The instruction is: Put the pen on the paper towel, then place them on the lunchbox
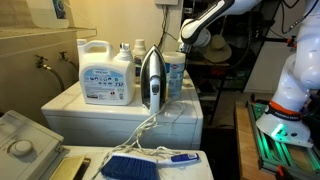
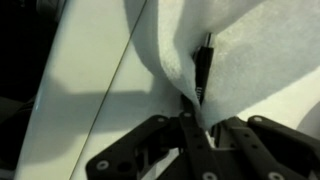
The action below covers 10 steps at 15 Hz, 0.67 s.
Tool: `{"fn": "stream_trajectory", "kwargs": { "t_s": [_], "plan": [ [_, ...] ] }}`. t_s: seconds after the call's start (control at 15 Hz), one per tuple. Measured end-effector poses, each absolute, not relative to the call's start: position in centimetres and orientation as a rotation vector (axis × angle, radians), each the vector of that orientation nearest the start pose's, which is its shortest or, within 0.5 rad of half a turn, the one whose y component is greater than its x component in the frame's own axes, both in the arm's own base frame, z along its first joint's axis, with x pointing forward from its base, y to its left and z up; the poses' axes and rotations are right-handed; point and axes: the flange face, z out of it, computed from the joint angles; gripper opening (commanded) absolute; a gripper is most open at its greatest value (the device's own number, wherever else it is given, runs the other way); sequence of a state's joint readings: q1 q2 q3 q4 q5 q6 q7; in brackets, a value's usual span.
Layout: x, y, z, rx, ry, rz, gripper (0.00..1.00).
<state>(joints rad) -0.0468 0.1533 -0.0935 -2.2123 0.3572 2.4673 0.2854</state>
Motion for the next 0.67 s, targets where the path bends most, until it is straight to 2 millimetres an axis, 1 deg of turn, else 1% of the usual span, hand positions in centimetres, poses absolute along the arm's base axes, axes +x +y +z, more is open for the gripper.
{"fn": "stream_trajectory", "kwargs": {
  "t_s": [0.27, 0.4, 0.47, 0.53, 0.67],
  "plan": [
    [55.0, -7.9, 32.0, -2.729, 0.980, -0.130, 0.10],
    [55.2, -7.9, 32.9, -2.725, 0.975, -0.153, 0.10],
    [55.2, -7.8, 34.0, -2.722, 0.969, -0.180, 0.10],
    [55.3, -7.8, 35.3, -2.718, 0.965, -0.213, 0.16],
    [55.2, -7.7, 38.8, -2.709, 0.955, -0.295, 0.16]
  ]
}}
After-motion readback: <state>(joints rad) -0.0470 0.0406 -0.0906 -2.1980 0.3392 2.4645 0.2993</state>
